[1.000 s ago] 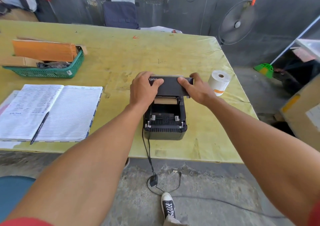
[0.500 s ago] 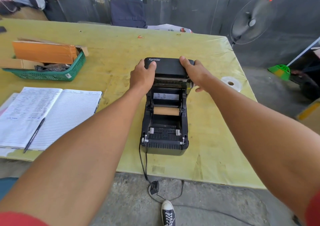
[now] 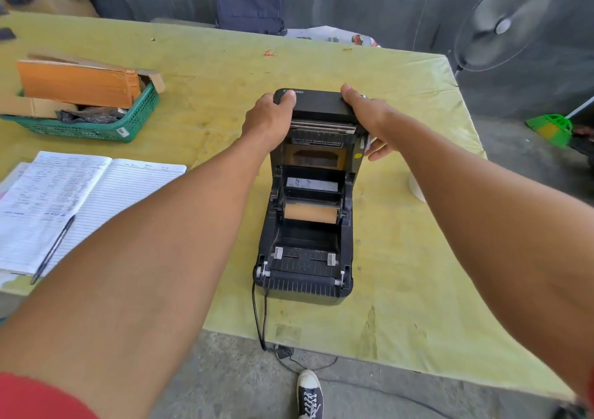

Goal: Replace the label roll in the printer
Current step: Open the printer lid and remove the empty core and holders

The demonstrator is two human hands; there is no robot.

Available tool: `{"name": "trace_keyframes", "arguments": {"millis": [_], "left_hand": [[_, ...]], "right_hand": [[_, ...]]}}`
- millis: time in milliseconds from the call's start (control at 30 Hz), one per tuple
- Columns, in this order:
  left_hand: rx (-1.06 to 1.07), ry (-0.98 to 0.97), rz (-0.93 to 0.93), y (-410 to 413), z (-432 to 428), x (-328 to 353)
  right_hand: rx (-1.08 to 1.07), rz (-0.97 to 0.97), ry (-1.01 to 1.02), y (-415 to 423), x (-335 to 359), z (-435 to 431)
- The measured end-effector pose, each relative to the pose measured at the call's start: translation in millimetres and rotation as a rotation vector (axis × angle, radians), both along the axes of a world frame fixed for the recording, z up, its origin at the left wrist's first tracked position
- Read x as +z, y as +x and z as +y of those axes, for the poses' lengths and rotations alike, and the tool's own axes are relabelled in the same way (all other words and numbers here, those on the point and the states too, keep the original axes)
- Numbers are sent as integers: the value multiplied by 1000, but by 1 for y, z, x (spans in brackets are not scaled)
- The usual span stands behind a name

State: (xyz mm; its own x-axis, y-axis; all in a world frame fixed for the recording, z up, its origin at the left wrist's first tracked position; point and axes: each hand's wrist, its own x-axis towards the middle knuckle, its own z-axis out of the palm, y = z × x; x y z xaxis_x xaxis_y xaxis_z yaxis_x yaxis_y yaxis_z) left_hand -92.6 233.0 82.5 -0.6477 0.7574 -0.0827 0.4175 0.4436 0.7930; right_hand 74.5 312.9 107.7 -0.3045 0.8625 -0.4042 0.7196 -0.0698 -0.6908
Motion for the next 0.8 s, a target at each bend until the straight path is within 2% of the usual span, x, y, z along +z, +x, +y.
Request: {"name": "trace_keyframes", "arguments": {"millis": [300, 433, 533, 600, 633, 700, 800], "left_hand": [[34, -4, 73, 3, -9, -3], [9, -20, 70, 1, -16, 2], [62, 140, -58, -2, -36, -7], [144, 222, -168, -8, -55, -25], [158, 198, -160, -10, -65, -35], [46, 48, -40, -14, -83, -56], [-381, -239, 160, -9, -104, -84]], "right_hand": [[-95, 45, 35, -1, -4, -14], [-134, 162, 32, 13, -12, -25], [-253, 276, 92, 36, -33, -35], [-322, 211, 119, 55, -51, -42], [-312, 138, 101, 64, -61, -47], [-180, -22, 70, 77, -79, -58], [109, -154, 105, 78, -97, -76]]}}
